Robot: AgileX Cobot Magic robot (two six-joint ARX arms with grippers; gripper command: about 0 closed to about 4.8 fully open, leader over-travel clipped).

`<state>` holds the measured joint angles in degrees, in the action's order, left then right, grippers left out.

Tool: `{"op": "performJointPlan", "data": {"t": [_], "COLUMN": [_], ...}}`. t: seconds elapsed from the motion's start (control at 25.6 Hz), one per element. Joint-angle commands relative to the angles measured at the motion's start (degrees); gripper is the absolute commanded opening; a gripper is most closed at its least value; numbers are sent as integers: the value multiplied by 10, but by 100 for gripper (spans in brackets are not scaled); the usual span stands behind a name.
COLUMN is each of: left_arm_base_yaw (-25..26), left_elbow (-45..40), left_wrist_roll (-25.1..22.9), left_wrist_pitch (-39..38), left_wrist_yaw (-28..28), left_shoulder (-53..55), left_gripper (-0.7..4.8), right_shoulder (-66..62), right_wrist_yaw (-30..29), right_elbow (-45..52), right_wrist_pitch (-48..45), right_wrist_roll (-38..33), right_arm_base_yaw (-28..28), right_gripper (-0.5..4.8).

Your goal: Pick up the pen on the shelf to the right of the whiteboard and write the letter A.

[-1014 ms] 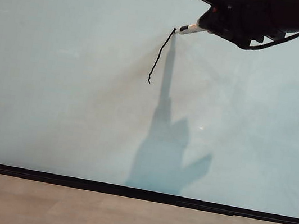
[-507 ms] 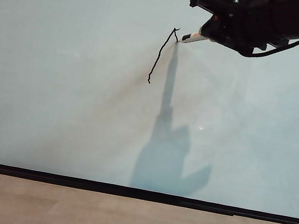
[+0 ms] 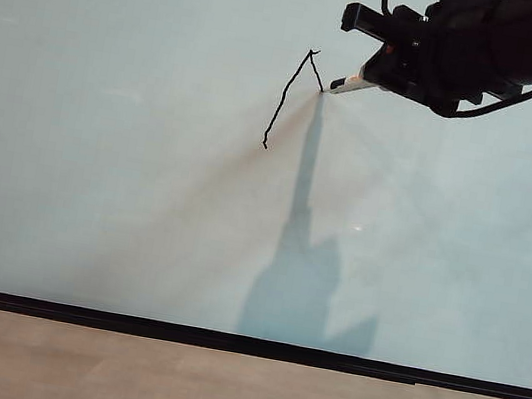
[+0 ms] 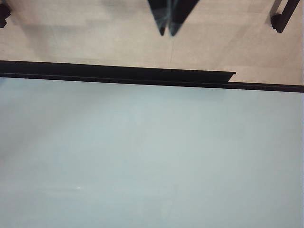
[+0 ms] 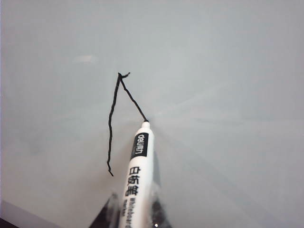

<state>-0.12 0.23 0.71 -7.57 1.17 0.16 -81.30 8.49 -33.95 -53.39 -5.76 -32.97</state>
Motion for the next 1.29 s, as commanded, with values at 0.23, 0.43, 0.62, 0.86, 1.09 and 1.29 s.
{"op": "performJointPlan", "data": {"t": [0.23,0.43,0.62,0.86,1.09,1.29], "left_arm_base_yaw": [0,0,0,0,0,0], "left_elbow": [2,2,2,2,2,2], "left_wrist_roll": [-3,-3,-3,-3,-3,-3], "left_wrist_pitch": [3,3,3,3,3,3], "left_wrist_yaw": [1,1,1,1,1,1], "left_shoulder": [0,0,0,0,0,0], "left_gripper": [-5,-4,-4,-5,-5,-5], "right_shoulder": [7,7,7,7,7,10], "right_wrist_yaw": [21,19,34,41,50,60], "right_elbow": [29,31,31,32,33,40], "right_wrist_pitch": [-26,-27,-17,5,8,9], "right_wrist_roll": [-7,-9,-19,-32,-33,-33], "right_arm_base_yaw": [1,1,2,4,4,5], "right_gripper": [-5,-5,-5,-5,-5,-5]}}
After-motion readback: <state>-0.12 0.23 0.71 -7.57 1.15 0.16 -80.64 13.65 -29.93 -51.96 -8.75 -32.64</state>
